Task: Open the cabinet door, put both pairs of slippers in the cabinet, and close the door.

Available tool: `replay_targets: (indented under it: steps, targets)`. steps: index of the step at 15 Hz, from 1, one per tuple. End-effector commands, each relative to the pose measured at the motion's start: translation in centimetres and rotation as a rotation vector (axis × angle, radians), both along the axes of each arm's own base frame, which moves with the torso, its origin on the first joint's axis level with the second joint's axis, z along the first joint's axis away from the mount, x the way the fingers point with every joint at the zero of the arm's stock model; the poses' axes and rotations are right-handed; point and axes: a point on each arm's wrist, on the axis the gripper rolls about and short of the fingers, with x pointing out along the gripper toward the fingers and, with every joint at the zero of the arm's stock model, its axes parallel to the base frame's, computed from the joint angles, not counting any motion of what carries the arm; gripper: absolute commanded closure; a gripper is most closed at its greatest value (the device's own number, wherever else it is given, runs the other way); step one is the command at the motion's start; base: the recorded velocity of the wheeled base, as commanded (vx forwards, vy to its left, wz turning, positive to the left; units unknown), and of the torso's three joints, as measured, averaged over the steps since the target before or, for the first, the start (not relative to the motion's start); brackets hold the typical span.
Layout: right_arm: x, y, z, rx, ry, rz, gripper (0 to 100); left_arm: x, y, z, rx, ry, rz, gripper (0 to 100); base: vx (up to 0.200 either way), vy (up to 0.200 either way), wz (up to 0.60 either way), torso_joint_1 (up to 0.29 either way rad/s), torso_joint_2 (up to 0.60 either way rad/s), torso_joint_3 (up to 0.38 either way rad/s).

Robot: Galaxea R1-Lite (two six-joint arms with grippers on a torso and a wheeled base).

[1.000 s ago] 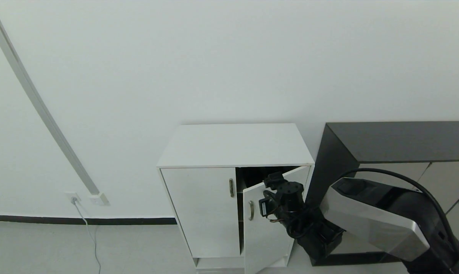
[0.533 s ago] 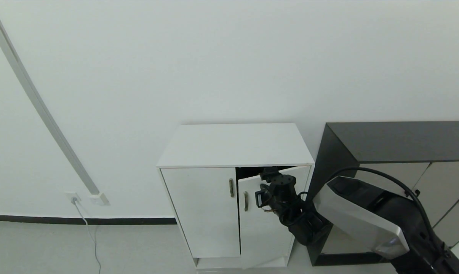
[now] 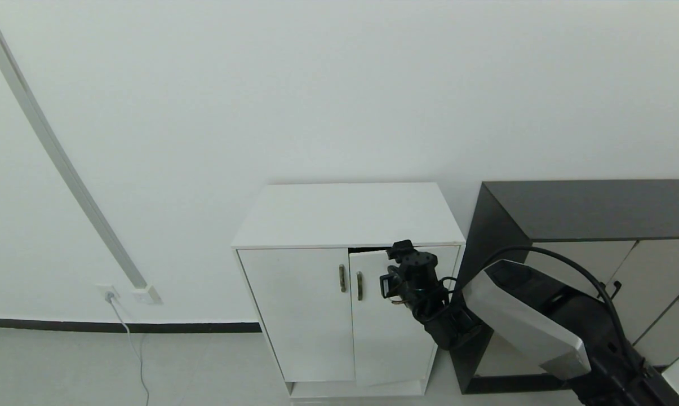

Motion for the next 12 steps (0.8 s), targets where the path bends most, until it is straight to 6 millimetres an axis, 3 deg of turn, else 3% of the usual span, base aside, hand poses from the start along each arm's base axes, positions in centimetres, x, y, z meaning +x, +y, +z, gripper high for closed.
replay_targets:
  steps: [1,12]
  targets:
    - [0.5,0.1,-0.4,0.001,-0.002,-0.003,100,0.0,0.0,0.0,-0.001,-0.001,0.000,100,0.000,0.000,0.00,0.000,0.00,0.000]
    - [2.2,0.0,0.2,-0.001,-0.007,-0.023,100,0.0,0.0,0.0,-0.001,0.001,0.000,100,0.000,0.000,0.00,0.000,0.00,0.000]
